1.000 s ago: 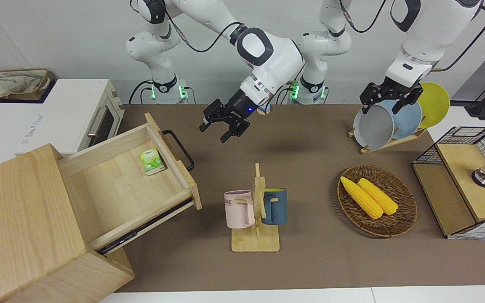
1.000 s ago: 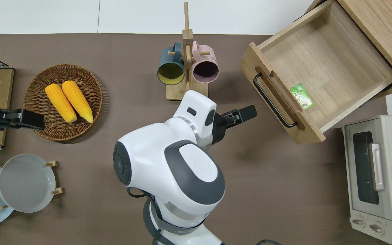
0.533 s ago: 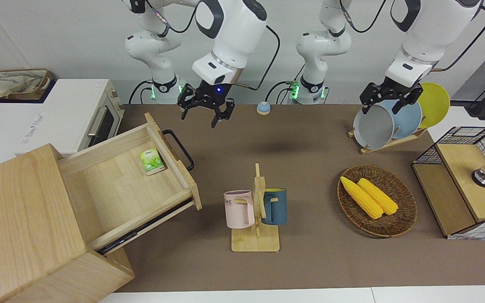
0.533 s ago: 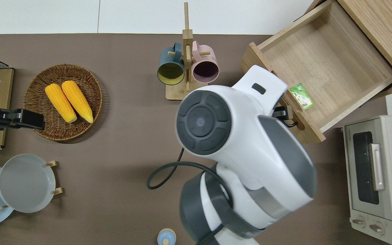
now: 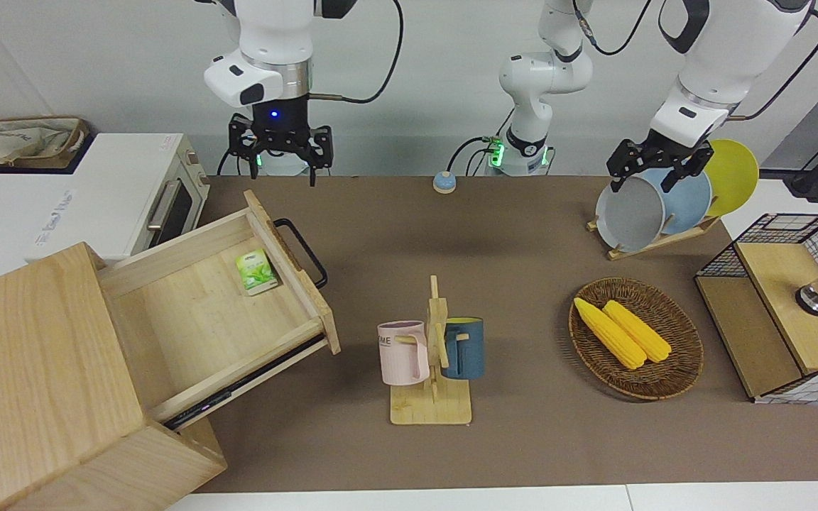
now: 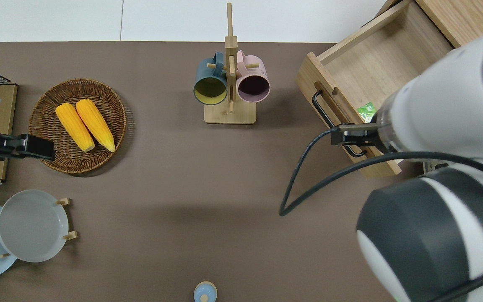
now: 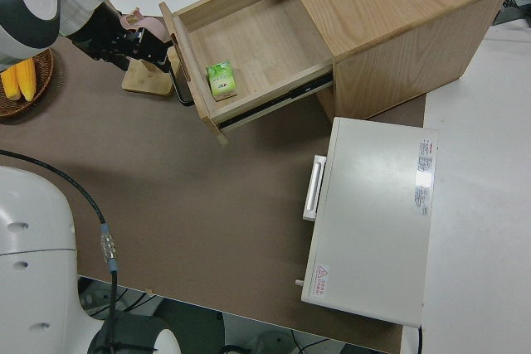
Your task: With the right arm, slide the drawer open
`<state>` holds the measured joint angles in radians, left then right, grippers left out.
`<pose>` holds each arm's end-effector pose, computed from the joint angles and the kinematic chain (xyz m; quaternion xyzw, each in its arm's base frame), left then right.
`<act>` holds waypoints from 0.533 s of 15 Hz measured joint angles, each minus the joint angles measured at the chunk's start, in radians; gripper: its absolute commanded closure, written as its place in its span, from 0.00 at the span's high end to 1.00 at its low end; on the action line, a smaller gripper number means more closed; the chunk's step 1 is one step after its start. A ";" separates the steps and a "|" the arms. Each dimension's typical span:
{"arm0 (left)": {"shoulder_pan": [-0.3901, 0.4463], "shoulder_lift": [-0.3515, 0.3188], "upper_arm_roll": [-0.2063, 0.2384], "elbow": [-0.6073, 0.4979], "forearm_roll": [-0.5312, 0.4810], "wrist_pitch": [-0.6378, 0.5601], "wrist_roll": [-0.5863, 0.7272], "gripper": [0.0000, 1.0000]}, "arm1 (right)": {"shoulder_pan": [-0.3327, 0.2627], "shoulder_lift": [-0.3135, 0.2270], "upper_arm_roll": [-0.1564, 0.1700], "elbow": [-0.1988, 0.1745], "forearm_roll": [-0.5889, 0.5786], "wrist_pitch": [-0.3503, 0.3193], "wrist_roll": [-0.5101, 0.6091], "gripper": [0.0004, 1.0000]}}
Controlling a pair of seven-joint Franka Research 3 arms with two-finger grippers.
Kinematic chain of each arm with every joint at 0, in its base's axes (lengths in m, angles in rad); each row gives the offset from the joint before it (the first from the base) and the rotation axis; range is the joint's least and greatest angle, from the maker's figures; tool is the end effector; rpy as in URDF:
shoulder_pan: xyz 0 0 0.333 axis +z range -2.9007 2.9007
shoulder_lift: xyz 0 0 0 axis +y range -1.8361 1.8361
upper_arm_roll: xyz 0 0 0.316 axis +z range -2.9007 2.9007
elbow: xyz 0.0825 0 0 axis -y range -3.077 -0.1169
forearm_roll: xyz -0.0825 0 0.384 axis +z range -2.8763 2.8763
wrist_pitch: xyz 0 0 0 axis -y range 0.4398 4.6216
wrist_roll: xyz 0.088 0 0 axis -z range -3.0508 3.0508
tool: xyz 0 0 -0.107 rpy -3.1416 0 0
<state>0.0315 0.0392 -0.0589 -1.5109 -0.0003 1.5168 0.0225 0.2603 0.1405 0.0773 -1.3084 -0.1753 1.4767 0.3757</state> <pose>0.5612 -0.0147 0.6261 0.9995 -0.0249 -0.0166 0.0013 0.5624 0.1720 0.6602 0.9961 -0.0289 0.0416 0.0716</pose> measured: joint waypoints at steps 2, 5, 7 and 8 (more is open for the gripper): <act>0.000 0.000 0.000 0.000 0.000 0.000 0.000 0.99 | -0.044 -0.010 0.001 -0.003 0.031 0.000 -0.051 0.98; 0.000 0.000 0.000 0.000 0.000 0.000 0.000 0.99 | -0.128 -0.014 0.000 -0.007 0.109 0.000 -0.133 0.98; 0.000 0.000 0.000 0.000 0.000 0.000 0.000 0.99 | -0.189 -0.014 -0.001 -0.012 0.134 0.000 -0.202 0.98; 0.000 0.000 0.000 0.000 0.000 0.000 0.000 0.99 | -0.210 -0.014 -0.001 -0.015 0.137 0.000 -0.230 0.98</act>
<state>0.0315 0.0392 -0.0589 -1.5109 -0.0003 1.5168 0.0225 0.0499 0.1264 0.0764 -1.3235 -0.0379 1.4767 0.1458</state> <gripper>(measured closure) 0.004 0.013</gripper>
